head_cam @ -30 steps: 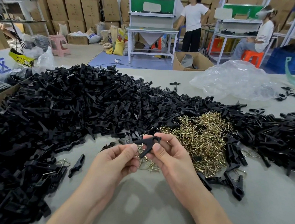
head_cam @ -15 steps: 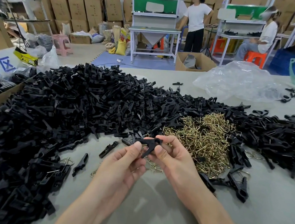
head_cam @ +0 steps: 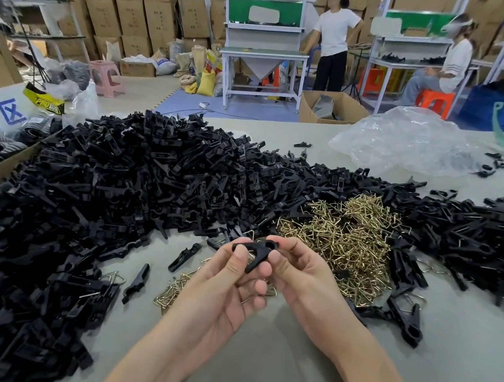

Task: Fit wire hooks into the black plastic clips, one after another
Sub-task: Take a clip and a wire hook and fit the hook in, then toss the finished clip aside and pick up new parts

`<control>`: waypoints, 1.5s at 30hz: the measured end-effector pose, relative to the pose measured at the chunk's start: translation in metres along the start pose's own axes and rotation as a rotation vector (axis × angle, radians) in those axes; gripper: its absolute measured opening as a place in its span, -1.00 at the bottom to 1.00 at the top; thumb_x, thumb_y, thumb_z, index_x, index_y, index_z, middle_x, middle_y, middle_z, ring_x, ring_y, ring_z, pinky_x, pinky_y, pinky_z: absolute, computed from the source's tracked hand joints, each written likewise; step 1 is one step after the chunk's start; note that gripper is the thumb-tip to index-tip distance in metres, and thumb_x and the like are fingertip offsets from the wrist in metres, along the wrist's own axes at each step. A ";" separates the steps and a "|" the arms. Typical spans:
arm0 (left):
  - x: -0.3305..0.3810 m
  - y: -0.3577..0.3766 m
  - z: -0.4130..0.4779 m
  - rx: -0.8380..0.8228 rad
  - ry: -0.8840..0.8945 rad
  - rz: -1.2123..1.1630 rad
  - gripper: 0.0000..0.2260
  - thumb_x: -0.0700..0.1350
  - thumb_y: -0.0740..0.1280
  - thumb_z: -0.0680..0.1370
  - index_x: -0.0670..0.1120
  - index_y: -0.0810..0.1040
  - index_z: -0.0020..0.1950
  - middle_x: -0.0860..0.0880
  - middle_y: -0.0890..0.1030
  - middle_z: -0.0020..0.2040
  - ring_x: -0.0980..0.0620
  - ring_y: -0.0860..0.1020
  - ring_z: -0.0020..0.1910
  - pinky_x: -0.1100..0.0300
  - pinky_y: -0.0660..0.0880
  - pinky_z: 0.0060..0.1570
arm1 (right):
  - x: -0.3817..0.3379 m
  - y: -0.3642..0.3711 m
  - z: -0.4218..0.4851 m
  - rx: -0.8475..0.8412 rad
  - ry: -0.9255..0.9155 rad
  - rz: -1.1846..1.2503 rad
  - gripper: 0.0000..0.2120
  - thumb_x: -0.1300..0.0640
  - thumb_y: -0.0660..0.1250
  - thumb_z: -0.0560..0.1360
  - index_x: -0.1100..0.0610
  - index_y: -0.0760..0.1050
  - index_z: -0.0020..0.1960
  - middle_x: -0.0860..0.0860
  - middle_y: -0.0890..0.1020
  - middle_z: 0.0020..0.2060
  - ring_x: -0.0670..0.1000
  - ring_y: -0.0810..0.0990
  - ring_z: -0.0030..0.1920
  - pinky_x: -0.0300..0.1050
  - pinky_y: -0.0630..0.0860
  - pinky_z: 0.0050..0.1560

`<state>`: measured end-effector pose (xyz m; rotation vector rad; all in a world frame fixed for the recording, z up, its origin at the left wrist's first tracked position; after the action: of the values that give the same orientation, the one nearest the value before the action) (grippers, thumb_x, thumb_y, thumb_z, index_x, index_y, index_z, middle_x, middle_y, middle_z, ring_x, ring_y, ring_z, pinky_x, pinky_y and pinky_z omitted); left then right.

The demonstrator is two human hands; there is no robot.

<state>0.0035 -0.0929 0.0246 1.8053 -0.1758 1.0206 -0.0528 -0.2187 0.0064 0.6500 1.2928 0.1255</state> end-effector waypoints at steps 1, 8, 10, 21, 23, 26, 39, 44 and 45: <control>-0.001 0.000 0.000 -0.020 -0.021 -0.019 -0.70 -0.05 0.41 0.44 -0.10 0.66 0.14 -0.14 0.63 -0.18 0.03 0.57 -0.36 0.20 0.59 -0.34 | 0.000 -0.002 0.000 0.004 0.007 0.003 -0.69 0.15 0.52 0.43 0.19 0.58 0.13 0.08 0.71 -0.12 -0.01 0.69 -0.10 -0.21 0.61 -0.02; -0.004 -0.006 0.001 -0.125 -0.123 -0.171 -0.70 -0.03 0.40 0.54 0.01 0.64 0.28 -0.05 0.51 -0.20 0.12 0.48 -0.36 0.18 0.59 -0.22 | 0.000 -0.001 0.000 -0.022 0.037 -0.032 -0.73 0.21 0.38 0.46 0.24 0.56 0.14 0.10 0.68 -0.12 0.02 0.62 -0.12 -0.15 0.60 0.04; -0.004 -0.008 0.002 -0.170 -0.120 -0.201 -0.58 -0.01 0.52 0.45 0.02 0.63 0.30 -0.04 0.54 -0.19 0.12 0.50 -0.35 0.17 0.59 -0.21 | -0.001 0.002 -0.001 -0.062 0.054 -0.006 -0.70 0.23 0.33 0.50 0.30 0.51 0.21 0.10 0.70 -0.09 0.01 0.67 -0.11 -0.16 0.62 0.01; -0.002 -0.011 0.003 -0.175 -0.053 -0.177 -0.57 -0.06 0.70 0.22 -0.01 0.72 0.05 -0.08 0.55 -0.27 0.10 0.50 -0.40 0.17 0.59 -0.23 | 0.002 0.002 -0.001 -0.109 0.090 0.028 -0.66 0.26 0.30 0.53 0.37 0.43 0.26 0.14 0.70 -0.08 0.05 0.70 -0.07 -0.14 0.61 0.07; -0.002 -0.011 0.003 -0.156 -0.049 -0.164 -0.58 -0.06 0.71 0.20 -0.01 0.73 0.02 -0.09 0.54 -0.28 0.09 0.49 -0.42 0.16 0.60 -0.23 | 0.001 0.002 -0.001 -0.124 0.089 0.019 -0.71 0.27 0.29 0.54 0.34 0.43 0.23 0.13 0.70 -0.12 0.05 0.71 -0.10 -0.11 0.61 0.08; -0.002 -0.011 0.002 -0.158 -0.057 -0.156 -0.63 -0.07 0.70 0.23 -0.01 0.72 -0.01 -0.09 0.55 -0.30 0.10 0.47 -0.44 0.17 0.59 -0.23 | 0.000 0.002 -0.002 -0.127 0.088 0.015 -0.74 0.27 0.30 0.53 0.34 0.45 0.19 0.14 0.70 -0.12 0.07 0.70 -0.10 -0.10 0.61 0.09; -0.001 -0.010 0.005 -0.095 -0.118 -0.174 -0.76 0.02 0.42 0.52 -0.02 0.70 0.14 -0.01 0.54 -0.28 0.14 0.48 -0.44 0.20 0.56 -0.28 | 0.000 0.006 -0.003 -0.035 0.066 0.027 -0.76 0.22 0.37 0.52 0.27 0.54 0.17 0.12 0.69 -0.04 0.06 0.71 -0.02 -0.16 0.61 0.05; 0.007 -0.013 0.006 0.034 -0.077 0.020 -0.56 0.19 0.27 0.54 -0.09 0.59 0.25 -0.03 0.62 -0.25 0.10 0.52 -0.44 0.20 0.58 -0.34 | -0.011 0.003 -0.009 0.166 0.001 0.042 -0.76 0.16 0.45 0.43 0.20 0.60 0.08 0.12 0.71 -0.08 0.02 0.71 -0.10 -0.20 0.62 -0.05; 0.009 -0.014 0.006 0.083 -0.066 0.028 -0.57 0.20 0.26 0.55 -0.07 0.59 0.23 -0.01 0.61 -0.27 0.11 0.51 -0.45 0.22 0.57 -0.36 | -0.016 -0.001 -0.012 0.223 -0.008 0.066 -0.76 0.16 0.45 0.42 0.20 0.60 0.07 0.13 0.72 -0.09 0.02 0.71 -0.12 -0.21 0.63 -0.09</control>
<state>0.0200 -0.0883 0.0203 1.9175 -0.2020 1.0011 -0.0685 -0.2216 0.0180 0.8828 1.2882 0.0323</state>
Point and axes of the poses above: each hand's wrist, its own z-axis towards the middle knuckle, its own y-axis out of the palm, x = y × z, the point moved 3 cm from there along z, towards the middle knuckle
